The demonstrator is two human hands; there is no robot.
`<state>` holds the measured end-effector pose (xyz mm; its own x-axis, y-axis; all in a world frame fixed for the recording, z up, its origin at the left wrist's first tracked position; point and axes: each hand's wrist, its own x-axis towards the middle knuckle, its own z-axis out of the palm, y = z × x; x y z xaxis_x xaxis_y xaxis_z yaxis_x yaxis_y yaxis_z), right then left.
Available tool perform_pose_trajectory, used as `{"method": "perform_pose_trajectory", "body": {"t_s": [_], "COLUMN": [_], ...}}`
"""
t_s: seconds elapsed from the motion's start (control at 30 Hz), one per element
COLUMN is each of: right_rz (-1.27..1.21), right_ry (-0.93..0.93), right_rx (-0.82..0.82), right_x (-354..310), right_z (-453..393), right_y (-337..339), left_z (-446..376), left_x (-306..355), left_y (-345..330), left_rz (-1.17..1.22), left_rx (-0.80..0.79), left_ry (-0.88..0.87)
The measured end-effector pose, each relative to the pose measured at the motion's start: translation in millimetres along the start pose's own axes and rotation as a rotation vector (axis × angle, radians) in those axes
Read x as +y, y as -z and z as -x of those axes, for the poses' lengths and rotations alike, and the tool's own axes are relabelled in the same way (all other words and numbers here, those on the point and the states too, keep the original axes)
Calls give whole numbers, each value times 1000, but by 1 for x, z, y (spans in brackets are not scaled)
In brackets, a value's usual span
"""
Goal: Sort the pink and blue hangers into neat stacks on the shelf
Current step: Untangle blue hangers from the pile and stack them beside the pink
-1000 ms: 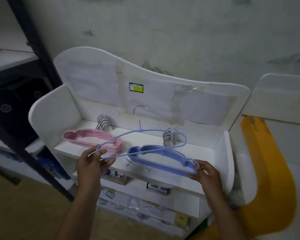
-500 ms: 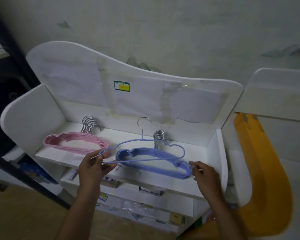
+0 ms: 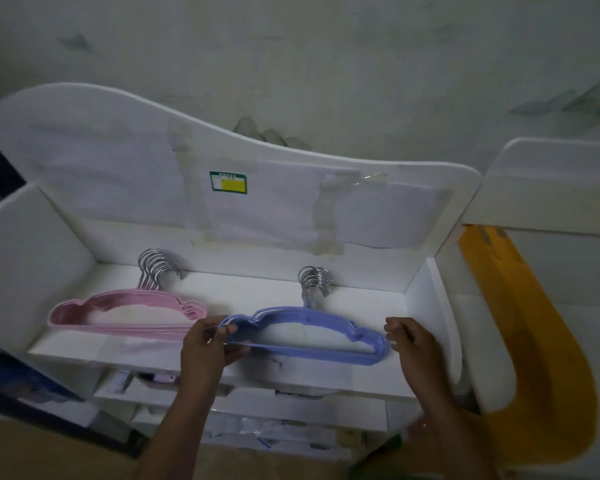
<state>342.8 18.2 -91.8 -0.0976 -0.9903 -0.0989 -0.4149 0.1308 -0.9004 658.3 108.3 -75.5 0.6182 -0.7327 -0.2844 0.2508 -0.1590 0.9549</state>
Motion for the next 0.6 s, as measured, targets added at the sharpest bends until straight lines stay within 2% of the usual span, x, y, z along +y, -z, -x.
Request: {"method": "perform_pose_trajectory", "body": {"t_s": [0.17, 0.3, 0.4, 0.5, 0.6], "right_rz": [72, 120, 155, 213, 284], "right_ry": [14, 26, 19, 35, 59], "right_rx": [61, 67, 57, 52, 35], "right_x": [-7, -6, -6, -8, -7], "right_z": [7, 13, 17, 20, 21], "right_y": [-12, -23, -31, -35, -36], "left_z": [-21, -25, -25, -35, -44], "left_x": [-9, -5, 2, 3, 3], "left_y": [10, 17, 17, 17, 11], "left_rz": [-314, -866, -996, -1023, -1077], "left_rx": [-33, -32, -78, -151, -294], "left_ry": [-119, -449, -578, -560, -492]}}
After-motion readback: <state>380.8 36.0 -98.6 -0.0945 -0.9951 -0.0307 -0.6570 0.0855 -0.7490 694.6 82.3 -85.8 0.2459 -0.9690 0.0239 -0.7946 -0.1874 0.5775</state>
